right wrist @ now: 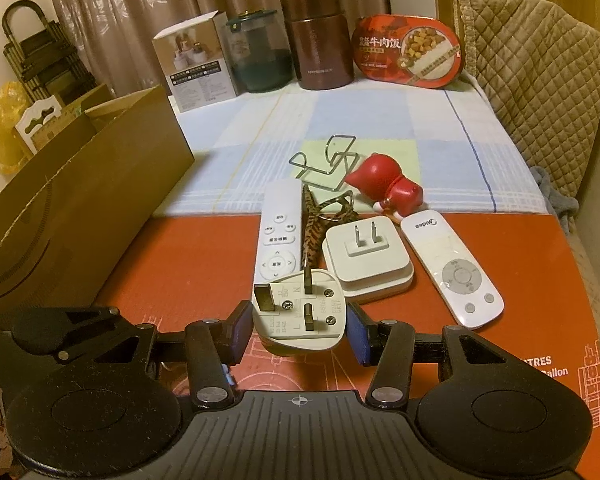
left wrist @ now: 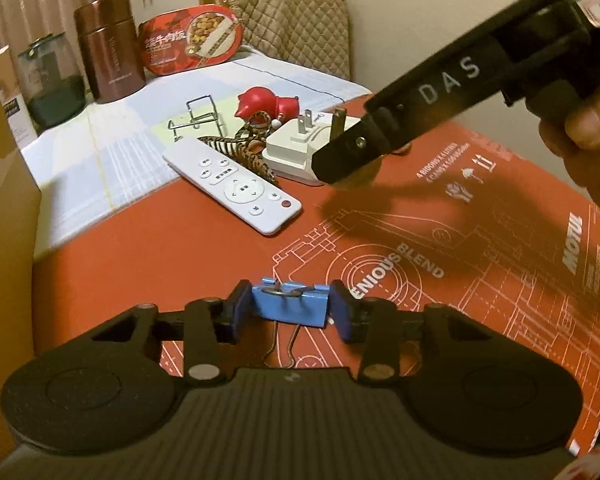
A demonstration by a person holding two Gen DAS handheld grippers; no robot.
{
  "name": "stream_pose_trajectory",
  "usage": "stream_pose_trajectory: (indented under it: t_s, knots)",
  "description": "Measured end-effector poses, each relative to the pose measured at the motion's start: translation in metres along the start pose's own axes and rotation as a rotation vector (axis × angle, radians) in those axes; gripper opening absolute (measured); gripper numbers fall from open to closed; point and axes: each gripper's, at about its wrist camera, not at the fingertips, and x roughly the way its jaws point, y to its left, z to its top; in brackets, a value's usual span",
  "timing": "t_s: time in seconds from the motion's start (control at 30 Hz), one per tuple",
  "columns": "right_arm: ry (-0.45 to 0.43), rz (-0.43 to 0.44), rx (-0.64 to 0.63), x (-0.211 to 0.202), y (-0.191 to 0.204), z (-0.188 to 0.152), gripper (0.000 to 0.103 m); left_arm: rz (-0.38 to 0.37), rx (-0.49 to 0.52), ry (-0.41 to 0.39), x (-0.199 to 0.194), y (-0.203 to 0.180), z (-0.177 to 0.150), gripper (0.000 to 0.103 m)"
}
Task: Organize rigid objects
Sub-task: 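Close the left tool on the blue binder clip and lift it while the right tool holds the plug, then carry the clip and plug over the cardboard box and open both tools to drop them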
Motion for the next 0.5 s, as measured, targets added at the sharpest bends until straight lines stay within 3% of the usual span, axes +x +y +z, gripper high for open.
stream_pose_trajectory:
  t_s: [0.2, 0.5]
  knots:
    - [-0.023, 0.004, 0.004, -0.002, 0.004, 0.003, 0.046, 0.039, -0.083, -0.024, -0.017, 0.005, 0.004, 0.036]
    - [-0.115, 0.02, 0.04, -0.025, 0.012, 0.017, 0.046, 0.107, -0.136, -0.105, -0.078, 0.017, 0.03, 0.036]
